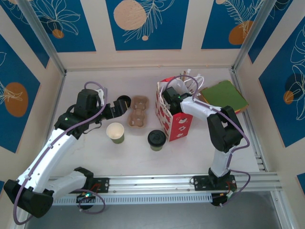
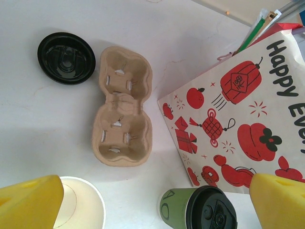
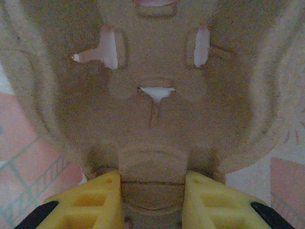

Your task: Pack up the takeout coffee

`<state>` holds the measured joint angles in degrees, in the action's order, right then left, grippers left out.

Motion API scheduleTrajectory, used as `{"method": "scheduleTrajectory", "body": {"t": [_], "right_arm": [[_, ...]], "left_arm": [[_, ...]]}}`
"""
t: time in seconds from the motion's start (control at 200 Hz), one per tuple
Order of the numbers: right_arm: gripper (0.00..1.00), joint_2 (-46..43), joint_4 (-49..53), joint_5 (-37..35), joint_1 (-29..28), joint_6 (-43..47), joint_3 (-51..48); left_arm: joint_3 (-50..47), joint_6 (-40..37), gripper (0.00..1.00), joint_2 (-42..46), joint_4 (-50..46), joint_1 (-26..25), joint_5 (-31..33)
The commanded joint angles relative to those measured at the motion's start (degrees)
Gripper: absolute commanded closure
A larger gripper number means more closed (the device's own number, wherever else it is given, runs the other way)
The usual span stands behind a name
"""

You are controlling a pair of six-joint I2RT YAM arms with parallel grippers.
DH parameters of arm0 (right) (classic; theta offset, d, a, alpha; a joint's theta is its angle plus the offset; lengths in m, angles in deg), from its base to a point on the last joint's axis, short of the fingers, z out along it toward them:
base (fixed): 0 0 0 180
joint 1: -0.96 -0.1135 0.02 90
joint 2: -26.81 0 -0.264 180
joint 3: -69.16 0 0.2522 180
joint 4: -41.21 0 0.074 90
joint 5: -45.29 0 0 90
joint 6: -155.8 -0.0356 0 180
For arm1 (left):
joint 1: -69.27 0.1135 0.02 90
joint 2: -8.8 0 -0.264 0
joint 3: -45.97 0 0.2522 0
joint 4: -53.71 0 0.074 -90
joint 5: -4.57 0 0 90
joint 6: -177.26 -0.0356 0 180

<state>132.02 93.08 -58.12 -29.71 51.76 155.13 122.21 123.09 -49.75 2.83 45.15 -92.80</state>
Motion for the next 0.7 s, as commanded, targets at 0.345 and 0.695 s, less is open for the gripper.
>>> {"method": "scheduleTrajectory", "body": {"t": [0.345,0.695], "right_arm": [[0.71,3.1,2.7,-0.8,0.3,-2.2,-4.1],[0.71,3.5,2.9,-1.7,0.4,-3.0,-4.5]], "left_arm": [[0.3,-1.1,0.0,0.6,-0.8,0.2,0.1],[0.7,-1.3,0.0,0.3,-0.9,0.0,0.3]]}}
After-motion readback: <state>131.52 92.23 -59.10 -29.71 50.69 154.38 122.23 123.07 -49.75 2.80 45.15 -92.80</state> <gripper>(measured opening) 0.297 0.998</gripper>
